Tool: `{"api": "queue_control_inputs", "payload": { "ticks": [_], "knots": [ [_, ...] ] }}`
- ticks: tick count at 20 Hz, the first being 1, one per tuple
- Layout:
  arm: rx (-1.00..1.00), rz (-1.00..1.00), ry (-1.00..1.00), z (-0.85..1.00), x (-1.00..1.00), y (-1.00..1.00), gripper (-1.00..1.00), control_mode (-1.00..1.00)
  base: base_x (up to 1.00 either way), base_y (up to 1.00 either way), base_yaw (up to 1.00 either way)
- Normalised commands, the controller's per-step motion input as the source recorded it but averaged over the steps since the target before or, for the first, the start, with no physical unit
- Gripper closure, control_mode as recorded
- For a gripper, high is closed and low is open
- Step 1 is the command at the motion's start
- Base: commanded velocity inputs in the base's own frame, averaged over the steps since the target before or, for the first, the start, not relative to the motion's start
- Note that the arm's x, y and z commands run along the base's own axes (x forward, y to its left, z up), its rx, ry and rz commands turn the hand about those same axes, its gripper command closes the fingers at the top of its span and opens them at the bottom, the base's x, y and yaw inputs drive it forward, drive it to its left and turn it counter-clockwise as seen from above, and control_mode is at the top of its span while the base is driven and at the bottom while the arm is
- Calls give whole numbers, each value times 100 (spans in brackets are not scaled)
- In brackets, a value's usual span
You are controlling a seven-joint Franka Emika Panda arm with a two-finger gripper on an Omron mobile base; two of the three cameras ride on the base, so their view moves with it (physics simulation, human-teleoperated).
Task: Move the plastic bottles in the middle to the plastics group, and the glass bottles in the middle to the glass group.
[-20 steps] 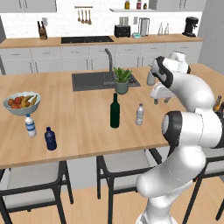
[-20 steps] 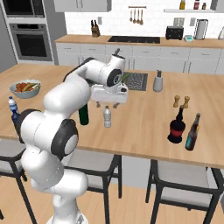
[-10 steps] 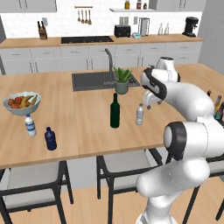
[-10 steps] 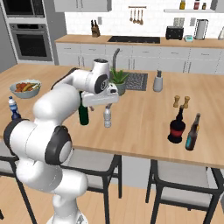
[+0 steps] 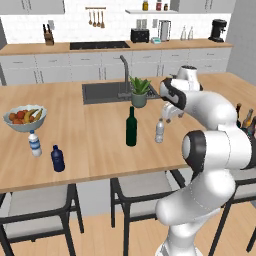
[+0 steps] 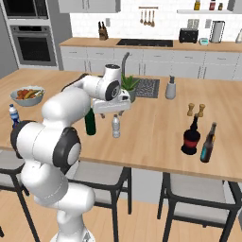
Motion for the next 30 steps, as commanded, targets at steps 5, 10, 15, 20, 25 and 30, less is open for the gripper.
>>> {"api": "queue_control_inputs", "payload": {
  "ticks": [5, 10, 15, 20, 25, 30],
  "knots": [
    [-1, 0, 0, -22, 60, 0, -100, -100, 0, 0, 0],
    [-2, 0, 0, -27, 49, 2, -100, -100, 0, 0, 0],
    [0, 0, 0, -5, 36, 1, -100, -100, 0, 0, 0],
    [0, 0, 0, -12, 26, 0, -100, -100, 0, 0, 0],
    [0, 0, -4, -50, 25, 1, -100, -100, 0, 0, 0],
    [0, 1, 0, -7, 1, 13, -100, -100, 0, 0, 0]
  ]
}}
